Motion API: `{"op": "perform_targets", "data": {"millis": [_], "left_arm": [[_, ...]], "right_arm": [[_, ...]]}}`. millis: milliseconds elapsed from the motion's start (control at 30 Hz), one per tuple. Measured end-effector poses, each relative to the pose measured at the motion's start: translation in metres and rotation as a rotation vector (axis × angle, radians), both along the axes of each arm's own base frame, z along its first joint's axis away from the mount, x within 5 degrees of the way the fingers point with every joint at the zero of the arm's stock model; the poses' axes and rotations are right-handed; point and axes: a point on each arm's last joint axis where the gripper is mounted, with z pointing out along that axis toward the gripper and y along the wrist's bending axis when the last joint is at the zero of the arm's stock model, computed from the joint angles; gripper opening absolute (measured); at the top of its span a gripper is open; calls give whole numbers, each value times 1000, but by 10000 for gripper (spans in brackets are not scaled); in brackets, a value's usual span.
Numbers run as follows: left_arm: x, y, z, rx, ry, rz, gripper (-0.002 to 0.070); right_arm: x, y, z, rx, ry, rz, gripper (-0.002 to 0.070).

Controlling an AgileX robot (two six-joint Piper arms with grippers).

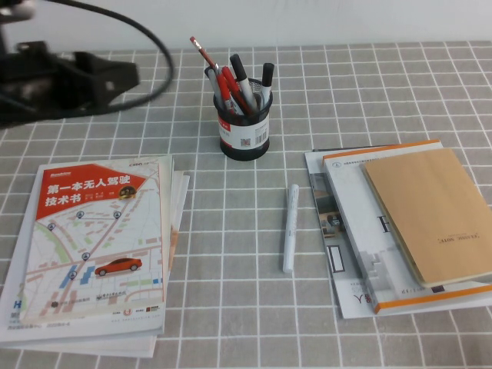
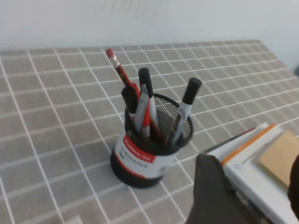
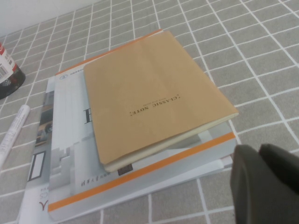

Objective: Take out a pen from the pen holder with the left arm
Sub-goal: 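Take a marker out of the pen holder and lay it on the table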

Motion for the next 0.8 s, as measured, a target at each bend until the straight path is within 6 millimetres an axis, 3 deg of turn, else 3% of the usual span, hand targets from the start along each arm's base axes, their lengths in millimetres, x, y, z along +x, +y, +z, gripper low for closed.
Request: {"op": "perform_targets", "data": {"millis": [233,367,567,800], "left_arm": [[43,-60,-22,183,-137,-21,317],[69,-86,-38,181,-127,32,319],[109,-100,-62,83,-49,120,320],[132,-108,-84,97,-38,121,320]], "right_arm": [[0,0,0,0,0,0,-13],[0,0,0,0,0,0,-13],[0,0,0,0,0,0,-13],[0,0,0,0,0,0,-13]]}}
